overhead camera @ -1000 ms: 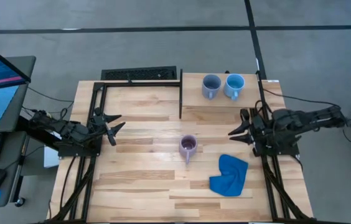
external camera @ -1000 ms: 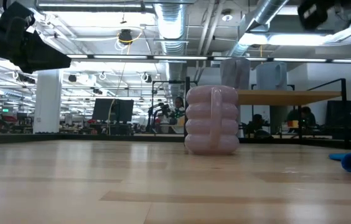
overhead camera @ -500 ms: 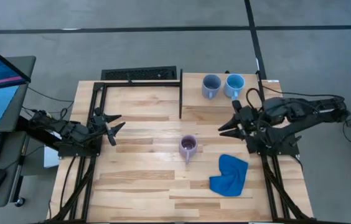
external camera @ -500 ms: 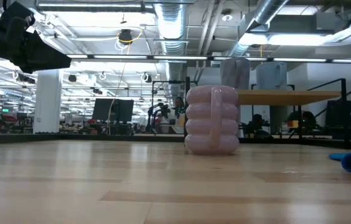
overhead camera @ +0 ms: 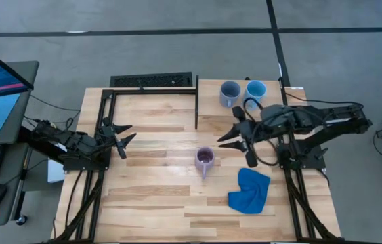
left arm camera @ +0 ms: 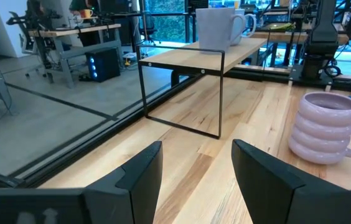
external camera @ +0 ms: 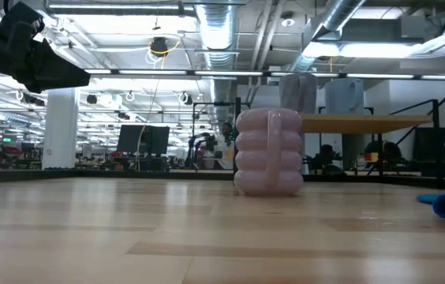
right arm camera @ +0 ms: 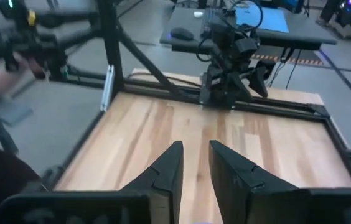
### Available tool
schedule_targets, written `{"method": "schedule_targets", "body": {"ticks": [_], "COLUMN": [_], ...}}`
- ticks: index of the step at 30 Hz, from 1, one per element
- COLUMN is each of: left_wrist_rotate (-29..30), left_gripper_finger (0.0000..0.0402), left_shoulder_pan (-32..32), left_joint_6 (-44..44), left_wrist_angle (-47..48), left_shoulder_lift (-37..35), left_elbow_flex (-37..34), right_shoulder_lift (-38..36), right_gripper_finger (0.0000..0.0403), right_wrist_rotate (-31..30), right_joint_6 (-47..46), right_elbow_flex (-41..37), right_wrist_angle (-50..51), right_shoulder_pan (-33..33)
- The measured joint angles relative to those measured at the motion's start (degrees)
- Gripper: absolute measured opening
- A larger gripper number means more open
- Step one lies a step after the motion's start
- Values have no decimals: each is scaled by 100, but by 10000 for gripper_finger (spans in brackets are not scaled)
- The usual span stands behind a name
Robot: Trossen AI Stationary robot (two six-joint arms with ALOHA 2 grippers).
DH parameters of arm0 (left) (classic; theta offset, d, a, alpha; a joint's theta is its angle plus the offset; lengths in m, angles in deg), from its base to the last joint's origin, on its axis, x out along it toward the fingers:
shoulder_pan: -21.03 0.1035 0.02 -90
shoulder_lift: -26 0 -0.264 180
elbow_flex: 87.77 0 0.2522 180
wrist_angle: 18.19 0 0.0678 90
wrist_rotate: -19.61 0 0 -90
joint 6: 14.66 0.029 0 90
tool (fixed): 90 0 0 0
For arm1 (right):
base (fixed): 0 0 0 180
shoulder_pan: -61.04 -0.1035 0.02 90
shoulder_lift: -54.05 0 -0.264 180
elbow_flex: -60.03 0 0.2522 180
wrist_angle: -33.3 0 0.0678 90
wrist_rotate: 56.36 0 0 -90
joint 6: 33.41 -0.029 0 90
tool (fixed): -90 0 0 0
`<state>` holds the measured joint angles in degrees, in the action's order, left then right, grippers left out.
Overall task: Stack small to large cups/mugs on shelf
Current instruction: Put the purple mug on the shelf
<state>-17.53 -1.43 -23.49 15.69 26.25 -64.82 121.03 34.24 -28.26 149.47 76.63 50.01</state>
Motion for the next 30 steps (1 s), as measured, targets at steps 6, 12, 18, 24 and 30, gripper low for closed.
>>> {"method": "schedule_targets", "body": {"ticks": [6,12,18,24,30], "left_wrist_rotate": [0,0,0,0,0], "left_gripper_finger": [184,184,184,184,184], "left_shoulder_pan": [0,0,0,0,-1], "left_joint_6": [1,0,1,1,1], "left_wrist_angle": [10,22,20,20,18], "left_shoulder_lift": [0,0,0,0,1], "left_elbow_flex": [0,0,0,0,0], "right_shoulder_lift": [228,256,256,272,342], "right_gripper_finger": [108,167,233,249,249], "right_wrist_rotate": [-2,-52,-68,-66,-66], "right_joint_6": [369,-15,-87,-738,-1098], "right_elbow_flex": [7,12,13,13,15], "right_wrist_angle": [8,41,332,326,453], "right_shoulder_pan": [0,178,369,354,416]}}
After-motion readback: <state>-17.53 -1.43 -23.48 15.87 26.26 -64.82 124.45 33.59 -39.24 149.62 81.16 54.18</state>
